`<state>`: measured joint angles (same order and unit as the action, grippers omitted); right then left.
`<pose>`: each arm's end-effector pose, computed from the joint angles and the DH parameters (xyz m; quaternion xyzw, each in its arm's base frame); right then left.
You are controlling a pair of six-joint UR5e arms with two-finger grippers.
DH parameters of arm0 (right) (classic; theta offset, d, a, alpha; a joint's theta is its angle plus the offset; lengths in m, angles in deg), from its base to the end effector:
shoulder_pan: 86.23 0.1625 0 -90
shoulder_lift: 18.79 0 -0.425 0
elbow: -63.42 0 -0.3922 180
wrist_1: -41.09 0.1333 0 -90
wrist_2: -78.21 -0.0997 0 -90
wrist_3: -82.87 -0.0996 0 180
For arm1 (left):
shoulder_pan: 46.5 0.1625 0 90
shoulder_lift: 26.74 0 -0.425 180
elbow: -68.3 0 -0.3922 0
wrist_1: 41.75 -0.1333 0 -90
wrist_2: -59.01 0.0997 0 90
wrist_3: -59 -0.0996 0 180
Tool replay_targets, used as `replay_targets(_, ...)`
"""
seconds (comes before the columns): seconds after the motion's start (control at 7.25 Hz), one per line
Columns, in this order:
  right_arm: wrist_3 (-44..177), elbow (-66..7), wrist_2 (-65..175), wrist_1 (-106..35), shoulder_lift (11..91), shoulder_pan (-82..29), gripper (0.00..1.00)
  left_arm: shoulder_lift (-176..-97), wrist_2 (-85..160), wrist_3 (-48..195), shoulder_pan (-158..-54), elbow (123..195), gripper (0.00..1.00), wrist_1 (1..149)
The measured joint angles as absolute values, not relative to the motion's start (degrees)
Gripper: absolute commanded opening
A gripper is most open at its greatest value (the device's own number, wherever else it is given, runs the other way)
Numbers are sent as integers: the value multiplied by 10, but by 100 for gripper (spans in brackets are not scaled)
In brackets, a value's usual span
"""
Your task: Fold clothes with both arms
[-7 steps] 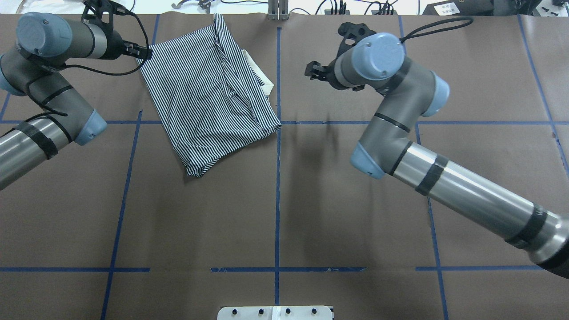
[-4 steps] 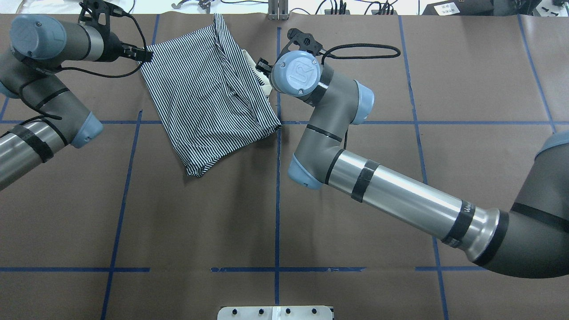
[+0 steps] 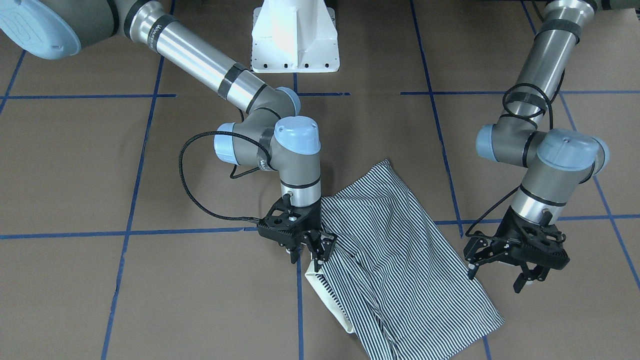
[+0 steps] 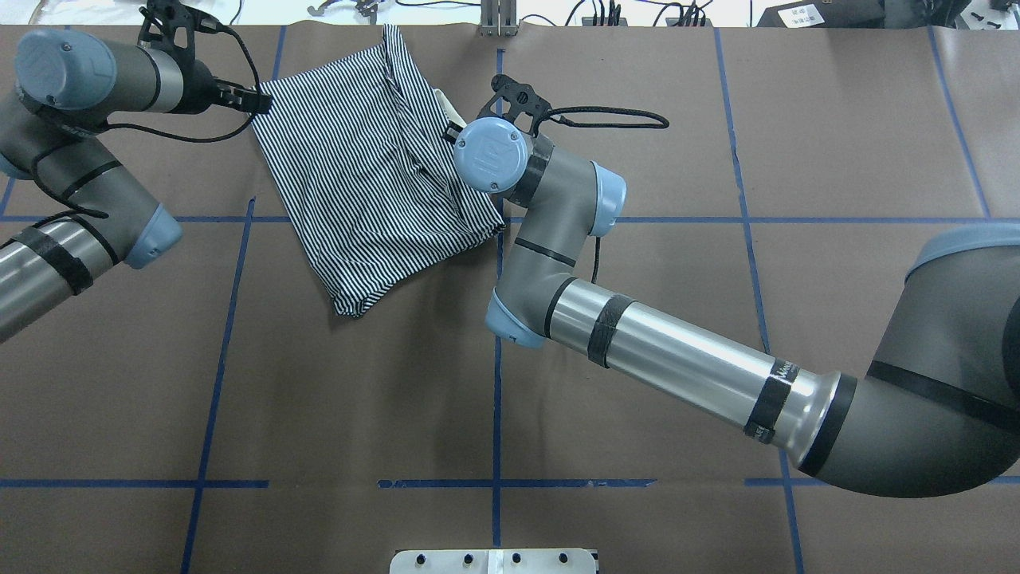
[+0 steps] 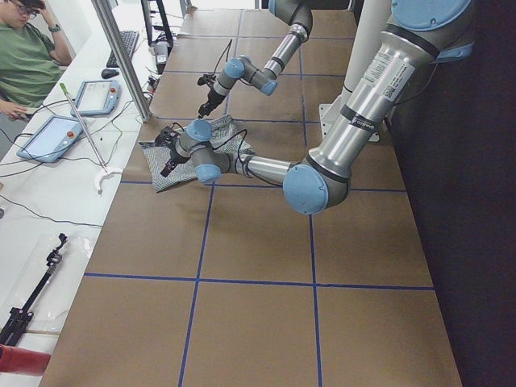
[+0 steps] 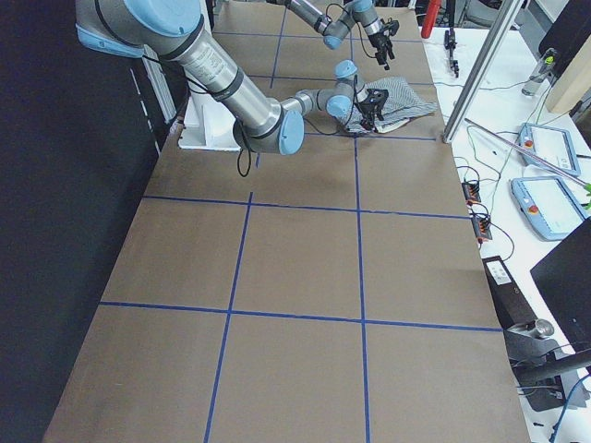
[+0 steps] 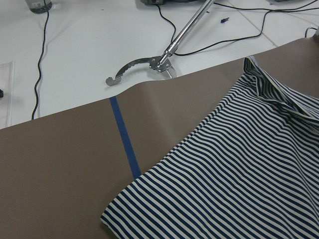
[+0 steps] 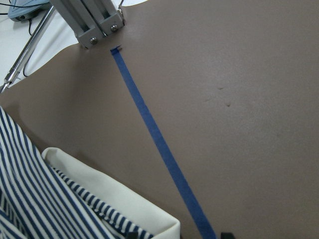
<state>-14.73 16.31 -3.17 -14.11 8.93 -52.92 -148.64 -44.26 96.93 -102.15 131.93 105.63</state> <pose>-0.6577 -0.6095 0.2067 0.1663 -0.4279 0.3423 0.8198 0.3301 -0.6788 0.4409 0.3605 0.3853 0.0338 0.8488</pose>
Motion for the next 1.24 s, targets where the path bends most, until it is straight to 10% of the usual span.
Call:
replay_targets(0.97, -157, 231, 6, -88, 57, -539, 58, -1484, -443, 970, -1023, 1322, 100, 1056)
replay_targets(1.1, -158, 245, 9, -77, 52, -539, 44, -1482, -443, 970, -1023, 1322, 100, 1056)
replay_targets(1.24, -159, 250, 10, -73, 50, -540, 7, -1480, -443, 970, -1023, 1322, 100, 1056)
